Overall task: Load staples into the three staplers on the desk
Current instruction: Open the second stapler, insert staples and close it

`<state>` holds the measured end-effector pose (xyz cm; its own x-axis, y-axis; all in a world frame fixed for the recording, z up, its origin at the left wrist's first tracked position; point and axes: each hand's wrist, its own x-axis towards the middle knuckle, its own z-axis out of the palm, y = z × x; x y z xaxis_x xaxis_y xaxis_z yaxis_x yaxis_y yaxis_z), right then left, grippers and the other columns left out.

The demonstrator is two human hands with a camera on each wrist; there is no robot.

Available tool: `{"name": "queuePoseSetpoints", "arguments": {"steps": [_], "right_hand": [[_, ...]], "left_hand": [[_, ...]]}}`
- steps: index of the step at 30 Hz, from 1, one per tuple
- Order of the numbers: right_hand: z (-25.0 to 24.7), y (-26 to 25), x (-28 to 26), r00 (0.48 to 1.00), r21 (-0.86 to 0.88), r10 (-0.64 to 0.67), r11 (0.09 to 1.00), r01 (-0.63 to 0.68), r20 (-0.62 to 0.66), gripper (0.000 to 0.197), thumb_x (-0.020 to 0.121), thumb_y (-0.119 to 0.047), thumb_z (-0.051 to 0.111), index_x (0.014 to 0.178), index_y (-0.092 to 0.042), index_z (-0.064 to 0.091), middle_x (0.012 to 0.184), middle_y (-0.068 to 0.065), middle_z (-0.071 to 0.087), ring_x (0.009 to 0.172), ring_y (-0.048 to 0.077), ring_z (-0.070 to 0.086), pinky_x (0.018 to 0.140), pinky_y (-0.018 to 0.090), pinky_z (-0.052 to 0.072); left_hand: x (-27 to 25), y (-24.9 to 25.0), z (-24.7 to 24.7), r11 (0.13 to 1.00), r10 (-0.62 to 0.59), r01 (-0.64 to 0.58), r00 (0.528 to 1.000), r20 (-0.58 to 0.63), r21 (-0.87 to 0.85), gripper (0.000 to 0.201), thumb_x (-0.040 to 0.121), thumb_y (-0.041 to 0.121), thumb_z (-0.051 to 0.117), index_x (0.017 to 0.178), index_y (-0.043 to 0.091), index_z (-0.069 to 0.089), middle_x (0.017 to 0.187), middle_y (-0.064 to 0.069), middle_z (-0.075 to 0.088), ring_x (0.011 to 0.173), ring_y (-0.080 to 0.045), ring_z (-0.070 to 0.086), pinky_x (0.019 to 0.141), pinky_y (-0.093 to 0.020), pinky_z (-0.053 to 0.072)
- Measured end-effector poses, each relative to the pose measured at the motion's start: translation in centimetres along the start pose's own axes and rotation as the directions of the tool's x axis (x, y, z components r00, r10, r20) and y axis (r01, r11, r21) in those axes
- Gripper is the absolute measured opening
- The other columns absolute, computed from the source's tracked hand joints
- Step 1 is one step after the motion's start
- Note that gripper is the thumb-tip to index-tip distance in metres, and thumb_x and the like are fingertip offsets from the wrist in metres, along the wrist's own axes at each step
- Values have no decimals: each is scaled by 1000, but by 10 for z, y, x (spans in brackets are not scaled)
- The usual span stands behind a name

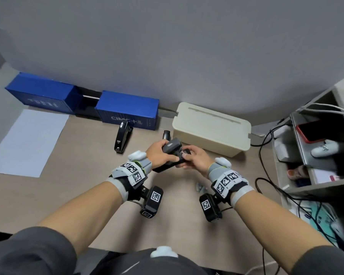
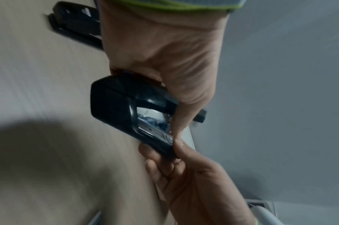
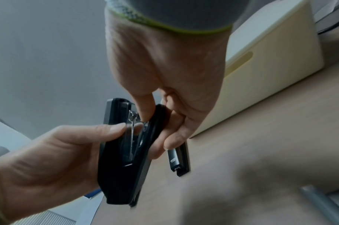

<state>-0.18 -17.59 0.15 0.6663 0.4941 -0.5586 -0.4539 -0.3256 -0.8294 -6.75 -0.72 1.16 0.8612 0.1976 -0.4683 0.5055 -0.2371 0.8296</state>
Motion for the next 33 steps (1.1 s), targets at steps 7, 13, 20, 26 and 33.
{"name": "queuePoseSetpoints", "arguments": {"steps": [7, 13, 20, 26, 33], "right_hand": [[-35, 7, -18, 996, 19, -1, 1000, 3, -85, 21, 95, -3, 49, 112, -16, 51, 104, 11, 67, 62, 15, 73, 46, 16, 49], [-69, 30, -32, 988, 173, 20, 985, 7, -154, 26, 95, 0, 51, 118, -11, 48, 110, 9, 63, 66, 17, 74, 45, 15, 48], [-71, 44, -28, 992, 207, -3, 978, 30, -128, 32, 94, 7, 47, 121, -10, 47, 119, 17, 60, 68, 19, 75, 49, 15, 51], [-69, 51, -25, 992, 278, 65, 960, -32, -108, 36, 94, 2, 50, 125, -16, 48, 111, 5, 65, 70, 16, 75, 57, 18, 55], [-76, 93, -21, 949, -107, 143, 978, -179, -280, 33, 86, -19, 69, 117, -13, 62, 80, 7, 65, 58, 18, 58, 54, 26, 47]], "left_hand": [[-1, 9, 24, 971, 6, -43, 988, -153, -237, 48, 65, 40, 80, 107, 19, 69, 102, -4, 75, 96, -24, 70, 91, -38, 54], [5, -22, 22, 839, -265, 83, 926, -271, -537, 36, 93, 43, 59, 120, 20, 58, 117, -8, 69, 98, -27, 68, 75, -34, 56], [-5, -28, 34, 539, -436, 361, 892, 115, -761, 34, 100, 46, 45, 111, 18, 60, 117, -12, 66, 104, -28, 66, 91, -40, 47], [1, -32, 43, 487, -452, 388, 879, 154, -783, 35, 92, 34, 59, 117, 10, 62, 111, -20, 68, 93, -31, 70, 73, -39, 57], [3, -54, 45, 573, -569, 340, 820, -64, -746, 42, 82, 28, 66, 116, 4, 64, 102, -21, 74, 76, -30, 74, 53, -28, 57]]}}
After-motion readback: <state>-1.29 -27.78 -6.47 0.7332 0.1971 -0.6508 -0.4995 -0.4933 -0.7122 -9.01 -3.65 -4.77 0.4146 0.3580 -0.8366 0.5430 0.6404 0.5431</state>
